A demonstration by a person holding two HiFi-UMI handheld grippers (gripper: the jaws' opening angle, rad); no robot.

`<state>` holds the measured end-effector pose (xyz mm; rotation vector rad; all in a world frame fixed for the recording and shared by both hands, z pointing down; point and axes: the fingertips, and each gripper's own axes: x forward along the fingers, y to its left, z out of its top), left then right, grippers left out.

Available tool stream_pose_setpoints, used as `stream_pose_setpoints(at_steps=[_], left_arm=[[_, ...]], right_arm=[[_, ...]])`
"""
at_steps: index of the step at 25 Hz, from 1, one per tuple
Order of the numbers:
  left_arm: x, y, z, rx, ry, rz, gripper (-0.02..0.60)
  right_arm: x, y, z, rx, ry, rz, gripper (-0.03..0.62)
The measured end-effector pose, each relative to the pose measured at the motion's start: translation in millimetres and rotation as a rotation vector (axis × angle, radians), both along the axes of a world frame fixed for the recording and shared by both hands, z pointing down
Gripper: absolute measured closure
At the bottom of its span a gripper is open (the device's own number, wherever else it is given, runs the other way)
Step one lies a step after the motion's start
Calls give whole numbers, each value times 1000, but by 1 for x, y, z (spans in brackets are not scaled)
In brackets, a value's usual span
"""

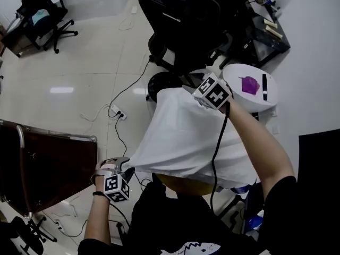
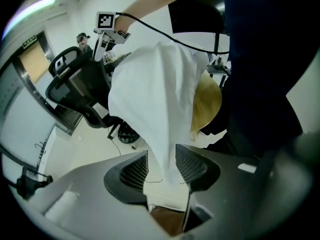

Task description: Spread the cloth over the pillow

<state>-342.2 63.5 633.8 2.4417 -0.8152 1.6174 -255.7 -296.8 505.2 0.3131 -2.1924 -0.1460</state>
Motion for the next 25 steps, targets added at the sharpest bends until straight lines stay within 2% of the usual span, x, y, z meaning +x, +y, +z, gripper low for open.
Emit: stream_pose_setpoints(at_steps=[9,14,18,25], left_arm=[[83,-37,-59,221,48,279,419],[133,-29,-57,238,36,413,419],[146,-19,-41,218,-22,437,419],[157,-7,-28,249,-91,348,402]], right_arm=[[85,74,-108,96,-195,133,410],[156,137,-122,147,-213,195,410],[211,198,-87,173,-134,224,410],[282,296,-3,146,40,227,412]])
